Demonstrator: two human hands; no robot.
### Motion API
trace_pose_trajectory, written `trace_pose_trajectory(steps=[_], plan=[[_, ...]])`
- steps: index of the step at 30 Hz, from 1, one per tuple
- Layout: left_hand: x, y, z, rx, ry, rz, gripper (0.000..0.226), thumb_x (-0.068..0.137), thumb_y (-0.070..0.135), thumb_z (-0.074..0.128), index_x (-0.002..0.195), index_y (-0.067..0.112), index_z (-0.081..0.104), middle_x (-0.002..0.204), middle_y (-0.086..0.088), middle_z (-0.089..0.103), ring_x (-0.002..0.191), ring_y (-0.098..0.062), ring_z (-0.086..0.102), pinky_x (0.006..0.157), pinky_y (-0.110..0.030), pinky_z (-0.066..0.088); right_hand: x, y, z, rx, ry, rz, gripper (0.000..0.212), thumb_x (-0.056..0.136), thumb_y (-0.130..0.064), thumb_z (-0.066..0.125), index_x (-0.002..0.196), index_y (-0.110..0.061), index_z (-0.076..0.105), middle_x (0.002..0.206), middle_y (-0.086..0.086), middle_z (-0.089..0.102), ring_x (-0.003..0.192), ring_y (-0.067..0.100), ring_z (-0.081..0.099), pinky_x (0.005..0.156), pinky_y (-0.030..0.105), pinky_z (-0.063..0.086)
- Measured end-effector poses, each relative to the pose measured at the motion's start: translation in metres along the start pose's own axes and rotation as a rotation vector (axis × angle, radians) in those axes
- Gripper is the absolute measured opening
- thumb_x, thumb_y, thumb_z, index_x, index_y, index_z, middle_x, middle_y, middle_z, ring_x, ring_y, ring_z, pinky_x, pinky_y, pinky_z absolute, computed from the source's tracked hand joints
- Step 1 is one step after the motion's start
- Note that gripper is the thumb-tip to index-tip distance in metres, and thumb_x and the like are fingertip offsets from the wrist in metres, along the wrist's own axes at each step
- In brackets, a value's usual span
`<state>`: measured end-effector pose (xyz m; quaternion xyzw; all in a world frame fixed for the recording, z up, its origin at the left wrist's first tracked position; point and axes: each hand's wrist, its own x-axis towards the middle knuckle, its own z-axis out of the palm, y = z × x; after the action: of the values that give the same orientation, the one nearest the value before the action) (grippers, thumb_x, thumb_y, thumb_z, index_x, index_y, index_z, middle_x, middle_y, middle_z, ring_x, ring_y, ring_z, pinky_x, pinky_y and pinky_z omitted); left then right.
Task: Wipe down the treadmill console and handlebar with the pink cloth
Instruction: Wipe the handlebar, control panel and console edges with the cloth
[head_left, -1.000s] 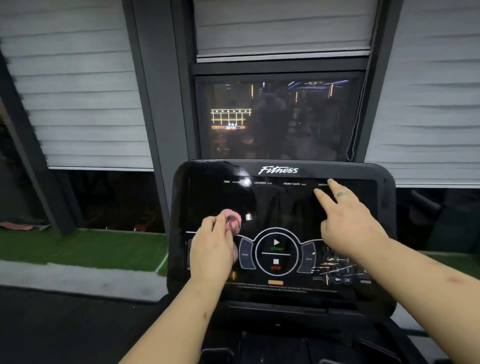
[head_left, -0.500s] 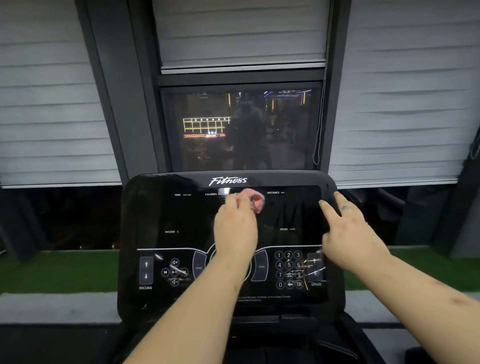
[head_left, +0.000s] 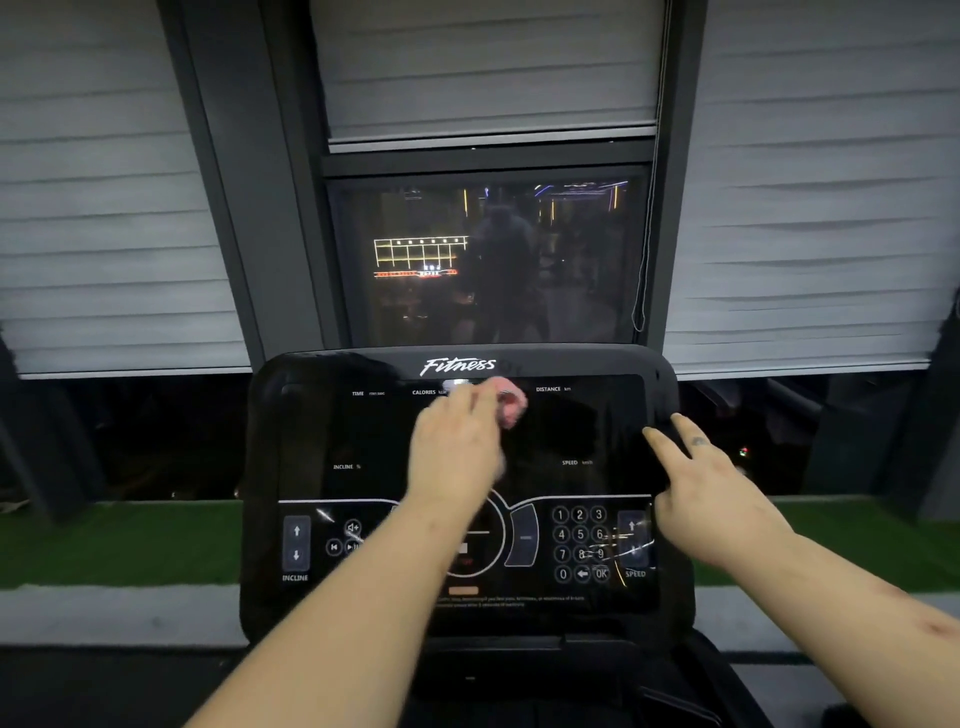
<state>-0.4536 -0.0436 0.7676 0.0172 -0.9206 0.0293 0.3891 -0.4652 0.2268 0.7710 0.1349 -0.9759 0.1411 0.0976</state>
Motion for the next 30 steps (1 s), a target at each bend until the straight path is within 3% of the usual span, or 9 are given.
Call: trace_pose_trajectory(steps=[6,12,22,26,30], plan=[[0.003,-0.09,-0.029,0.013,0.095,-0.28,0.035,0.089,0.014,0.066,0.124,0.008,0.067,0.108,-0.016,0.061,0.083,-0.036,0.062,0.075,-0.046,0.053,0.008,-0.01,0.005,0.004,0.042,0.005,0.078,0.094,-0.02,0.048,0.161,-0.033,0.01,0.169,-0.002,-0.006,0.15,0.026,0.02,0.103,0.038,0.048],[0.005,-0.098,-0.032,-0.067,0.159,-0.547,0.038,0.1,0.017,0.054,0.136,0.01,0.062,0.117,-0.014,0.058,0.087,-0.034,0.059,0.079,-0.046,0.049,0.012,-0.012,0.009,-0.004,0.038,0.009,0.079,0.095,-0.022,0.05,0.162,-0.028,0.007,0.169,0.002,-0.008,0.151,0.028,0.015,0.109,0.038,0.043],[0.035,0.0,-0.019,-0.138,0.1,-0.406,0.037,0.098,0.021,0.062,0.133,0.011,0.061,0.12,-0.011,0.058,0.094,-0.025,0.061,0.085,-0.038,0.056,0.012,-0.015,0.004,-0.008,0.023,-0.008,0.077,0.096,-0.02,0.047,0.162,-0.025,0.009,0.17,0.005,-0.006,0.15,0.031,0.018,0.115,0.039,0.037],[0.048,0.045,-0.005,-0.117,0.107,-0.293,0.032,0.09,0.013,0.069,0.122,0.01,0.064,0.108,-0.01,0.059,0.084,-0.027,0.063,0.077,-0.039,0.057,0.011,-0.009,0.002,0.022,0.007,-0.021,0.081,0.094,-0.013,0.049,0.162,-0.028,0.009,0.17,0.0,-0.01,0.154,0.027,0.014,0.114,0.038,0.039],[0.057,0.095,0.004,-0.115,0.101,-0.189,0.04,0.084,0.011,0.071,0.124,0.009,0.065,0.106,-0.011,0.06,0.08,-0.03,0.063,0.073,-0.042,0.054,0.008,-0.004,0.0,0.068,0.004,-0.035,0.086,0.091,-0.009,0.052,0.162,-0.028,0.007,0.17,-0.004,-0.008,0.155,0.023,0.012,0.115,0.038,0.039]])
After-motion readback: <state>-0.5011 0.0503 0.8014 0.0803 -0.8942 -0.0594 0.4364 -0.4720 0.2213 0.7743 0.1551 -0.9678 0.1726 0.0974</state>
